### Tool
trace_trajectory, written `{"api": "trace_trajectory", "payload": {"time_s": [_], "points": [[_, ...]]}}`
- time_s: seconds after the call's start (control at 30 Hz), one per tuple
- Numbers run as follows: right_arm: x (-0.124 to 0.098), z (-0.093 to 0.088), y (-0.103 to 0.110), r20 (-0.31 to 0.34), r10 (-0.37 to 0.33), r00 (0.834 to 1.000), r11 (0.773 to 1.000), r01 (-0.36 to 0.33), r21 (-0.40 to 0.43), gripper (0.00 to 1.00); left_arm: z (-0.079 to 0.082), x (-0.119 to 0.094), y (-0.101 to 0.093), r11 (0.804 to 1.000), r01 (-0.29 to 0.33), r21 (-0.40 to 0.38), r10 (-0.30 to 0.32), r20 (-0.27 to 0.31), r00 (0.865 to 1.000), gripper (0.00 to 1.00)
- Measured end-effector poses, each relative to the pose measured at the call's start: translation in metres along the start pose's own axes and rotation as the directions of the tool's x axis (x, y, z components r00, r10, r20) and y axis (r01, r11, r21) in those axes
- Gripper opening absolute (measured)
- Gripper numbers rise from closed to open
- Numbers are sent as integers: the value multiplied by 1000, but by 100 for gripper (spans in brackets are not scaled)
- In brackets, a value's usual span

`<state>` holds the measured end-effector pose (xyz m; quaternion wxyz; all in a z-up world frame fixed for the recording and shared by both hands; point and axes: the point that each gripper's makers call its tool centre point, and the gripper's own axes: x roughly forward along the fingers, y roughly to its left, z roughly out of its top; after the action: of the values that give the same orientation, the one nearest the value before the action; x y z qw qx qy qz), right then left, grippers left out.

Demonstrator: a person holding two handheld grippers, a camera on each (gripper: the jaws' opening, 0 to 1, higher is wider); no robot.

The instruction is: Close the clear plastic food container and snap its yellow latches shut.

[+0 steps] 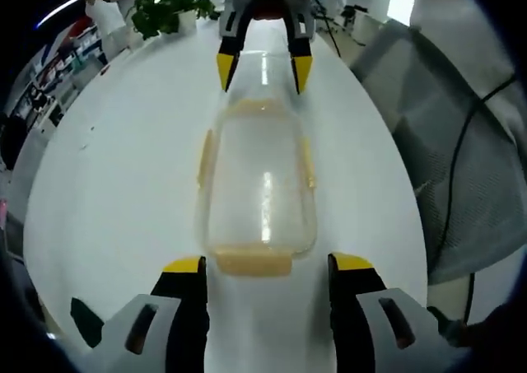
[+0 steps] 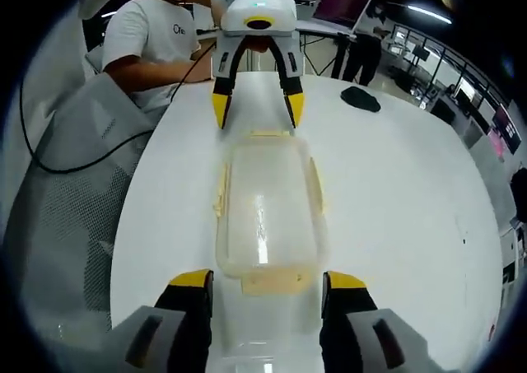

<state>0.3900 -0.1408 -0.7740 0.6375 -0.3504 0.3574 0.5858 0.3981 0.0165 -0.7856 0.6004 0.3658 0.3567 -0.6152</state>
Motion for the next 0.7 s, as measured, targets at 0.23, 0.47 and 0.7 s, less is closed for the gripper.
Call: {"api": "trace_trajectory", "payload": {"time_s": [0.23,0.47,0.7], "points": [[2,0,-2,-14,8,1000,1000,-8,-7,50,-3,2,2,1000,-2,13,2,-16,1000,54],[7,-5,0,-39,30,999,1000,-31,-6,47,-1,7,1,999,3,32,-3,-19,1000,52],[9,-11,-3,-62,31,998,999,-32,-16,47,0,8,3,1000,6,29,-5,-19,1000,50]]}}
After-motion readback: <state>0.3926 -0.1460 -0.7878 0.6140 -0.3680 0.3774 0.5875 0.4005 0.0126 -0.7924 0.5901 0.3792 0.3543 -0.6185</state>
